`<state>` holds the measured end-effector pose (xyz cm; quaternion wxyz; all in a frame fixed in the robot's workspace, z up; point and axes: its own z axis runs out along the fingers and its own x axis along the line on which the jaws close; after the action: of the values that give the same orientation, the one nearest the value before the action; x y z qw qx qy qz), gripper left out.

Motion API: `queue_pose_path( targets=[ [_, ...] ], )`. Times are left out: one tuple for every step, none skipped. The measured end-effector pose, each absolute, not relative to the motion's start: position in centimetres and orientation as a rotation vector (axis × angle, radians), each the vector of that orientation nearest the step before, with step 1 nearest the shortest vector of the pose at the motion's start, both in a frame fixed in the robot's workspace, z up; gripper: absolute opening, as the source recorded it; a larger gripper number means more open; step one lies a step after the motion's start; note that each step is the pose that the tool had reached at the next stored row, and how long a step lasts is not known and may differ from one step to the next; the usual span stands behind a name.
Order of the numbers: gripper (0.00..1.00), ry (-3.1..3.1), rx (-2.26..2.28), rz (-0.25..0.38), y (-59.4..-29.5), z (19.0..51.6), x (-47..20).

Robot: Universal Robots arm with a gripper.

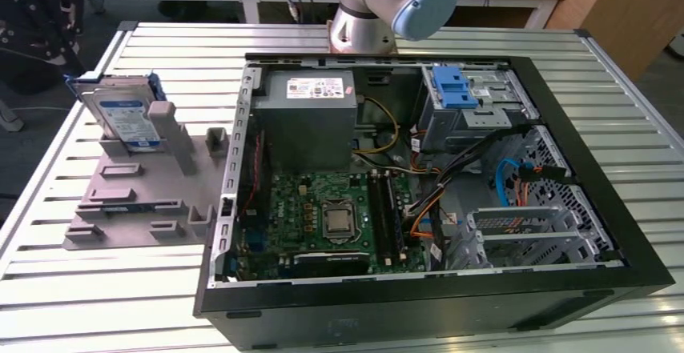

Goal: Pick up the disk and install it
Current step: 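Pick up the disk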

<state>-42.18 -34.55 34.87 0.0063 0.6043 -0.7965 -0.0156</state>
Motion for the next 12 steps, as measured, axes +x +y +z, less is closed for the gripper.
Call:
queue_pose_path(
  targets=[
    [0.11, -2.481, 1.907, -0.047, -34.56, 34.83, -42.18],
    [0.11, -2.471, 1.922, -0.046, -34.55, 34.81, -42.18],
    [0.11, -2.463, 1.934, -0.045, -34.54, 34.78, -42.18],
    [0.11, -2.456, 1.944, -0.044, -34.52, 34.75, -42.17],
    [0.11, -2.451, 1.951, -0.044, -34.45, 34.72, -42.18],
    [0.11, -2.449, 1.953, -0.044, -34.3, 34.7, -42.18],
    [0.11, -2.448, 1.953, -0.043, -34.11, 34.68, -42.18],
    [0.11, -2.448, 1.953, -0.043, -33.93, 34.66, -42.18],
    [0.11, -2.448, 1.953, -0.043, -33.77, 34.63, -42.17],
    [0.11, -2.448, 1.954, -0.043, -33.7, 34.59, -42.18],
    [0.11, -2.442, 1.961, -0.043, -33.66, 34.55, -42.18],
    [0.16, -2.426, 1.98, -0.043, -33.66, 34.53, -42.17]
  ],
)
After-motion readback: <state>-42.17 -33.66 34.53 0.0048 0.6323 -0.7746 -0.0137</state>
